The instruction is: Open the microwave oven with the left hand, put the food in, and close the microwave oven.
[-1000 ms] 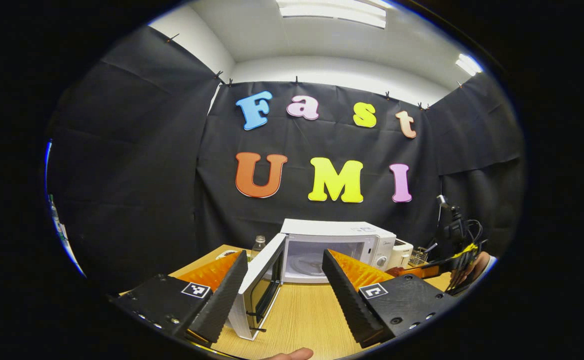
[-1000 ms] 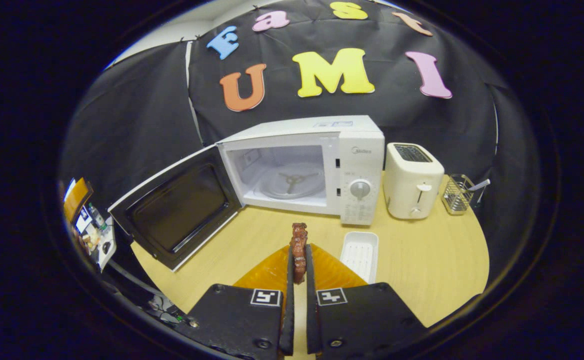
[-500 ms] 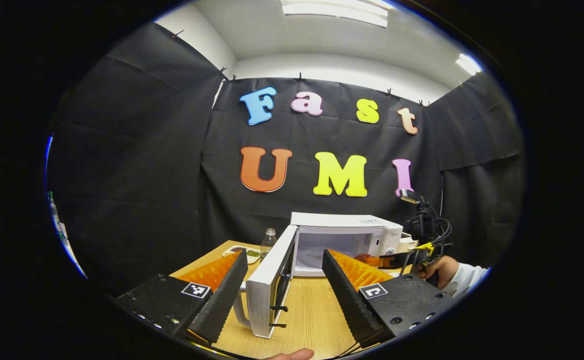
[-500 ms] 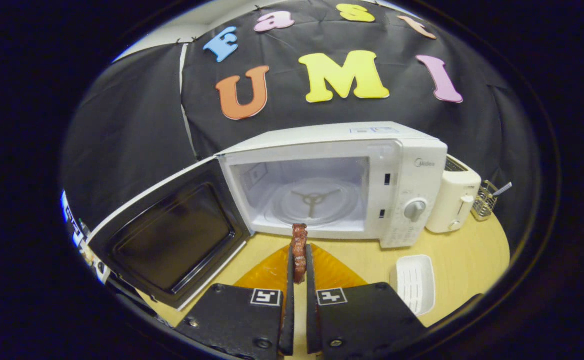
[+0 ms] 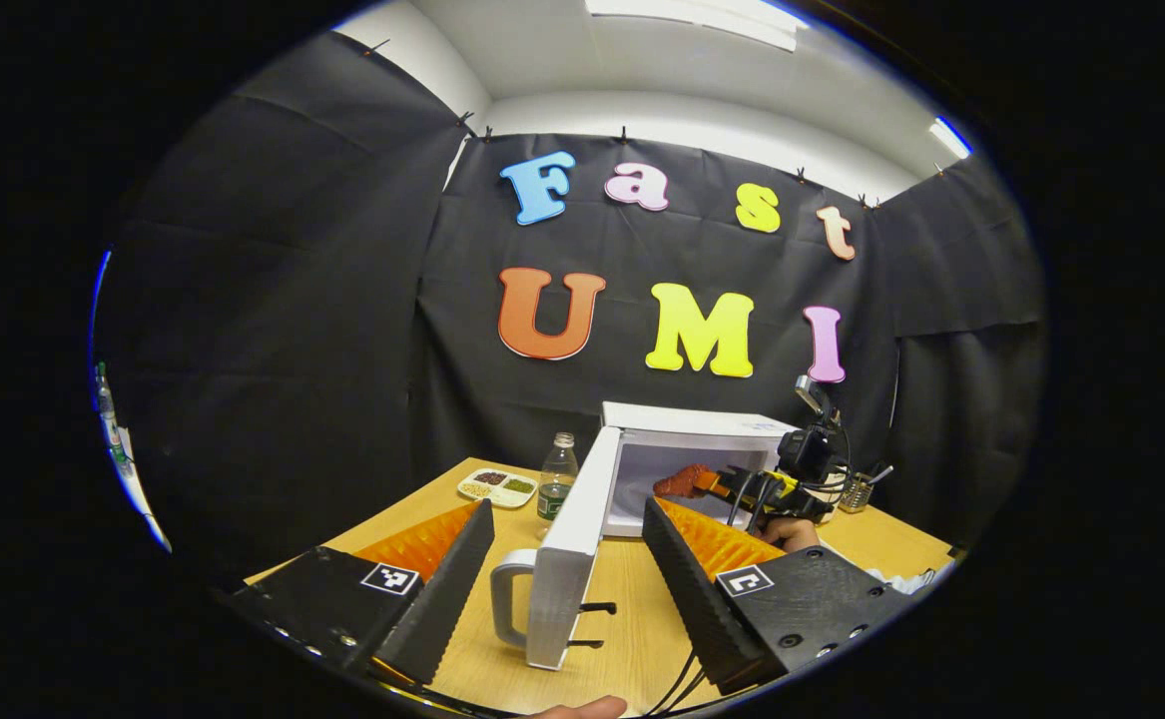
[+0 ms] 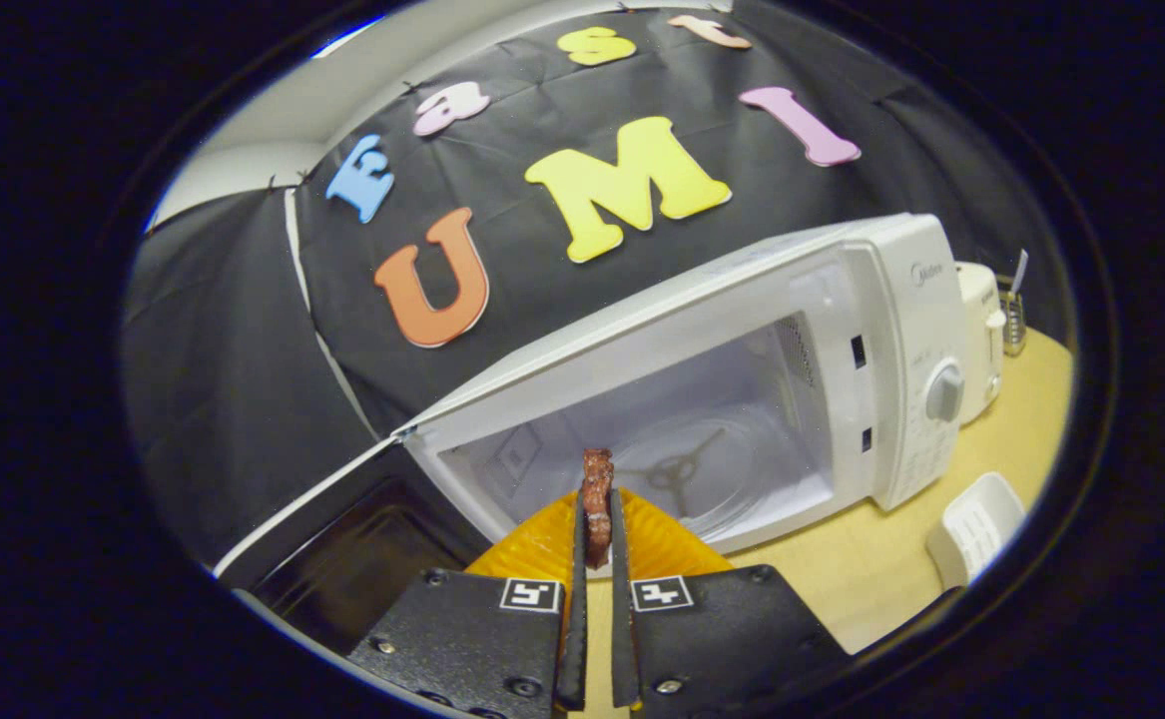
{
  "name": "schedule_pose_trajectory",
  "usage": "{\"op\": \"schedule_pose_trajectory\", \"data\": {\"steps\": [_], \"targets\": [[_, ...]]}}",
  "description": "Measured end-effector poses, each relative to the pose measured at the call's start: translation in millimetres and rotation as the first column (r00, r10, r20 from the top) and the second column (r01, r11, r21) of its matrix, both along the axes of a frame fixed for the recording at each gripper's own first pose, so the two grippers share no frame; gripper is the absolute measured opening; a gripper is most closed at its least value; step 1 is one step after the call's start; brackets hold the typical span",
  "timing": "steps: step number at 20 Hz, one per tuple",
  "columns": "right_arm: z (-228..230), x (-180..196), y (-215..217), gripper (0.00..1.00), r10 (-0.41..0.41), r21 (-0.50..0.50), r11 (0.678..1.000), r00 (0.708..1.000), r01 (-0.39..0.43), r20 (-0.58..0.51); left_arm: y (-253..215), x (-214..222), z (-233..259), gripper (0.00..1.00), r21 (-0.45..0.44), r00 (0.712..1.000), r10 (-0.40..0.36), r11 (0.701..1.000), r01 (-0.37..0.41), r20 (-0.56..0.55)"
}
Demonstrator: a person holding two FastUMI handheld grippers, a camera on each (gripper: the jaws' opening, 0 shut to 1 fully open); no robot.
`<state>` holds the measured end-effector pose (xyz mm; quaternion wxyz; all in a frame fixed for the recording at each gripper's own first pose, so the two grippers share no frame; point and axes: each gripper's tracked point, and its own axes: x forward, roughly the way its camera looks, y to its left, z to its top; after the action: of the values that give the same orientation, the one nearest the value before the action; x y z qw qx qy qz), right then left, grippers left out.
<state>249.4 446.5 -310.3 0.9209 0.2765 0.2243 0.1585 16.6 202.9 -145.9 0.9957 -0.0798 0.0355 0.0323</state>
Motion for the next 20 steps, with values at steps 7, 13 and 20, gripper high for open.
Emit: {"op": "schedule_pose_trajectory", "data": {"steps": [7, 13, 20], "targets": [[-70.3, 56.9, 3.9, 0.13, -0.227, 0.202, 0.941, 0.950, 0.270, -0.215, -8.2, 6.3, -4.2, 0.92, 0.032, 1.000, -0.011, 0.999, 0.011, -0.020], [-76.7, 65.6, 8.4, 0.13, -0.254, 0.235, 0.922, 0.939, 0.307, -0.230, -19.4, 8.1, -8.8, 0.92, 0.033, 0.999, -0.031, 0.999, 0.033, -0.045], [-85.0, 80.8, -4.3, 0.61, -0.294, 0.027, 0.953, 0.941, 0.303, -0.165, -24.7, 13.0, -5.9, 0.92, 0.052, 0.999, -0.026, 0.998, 0.027, -0.030]]}}
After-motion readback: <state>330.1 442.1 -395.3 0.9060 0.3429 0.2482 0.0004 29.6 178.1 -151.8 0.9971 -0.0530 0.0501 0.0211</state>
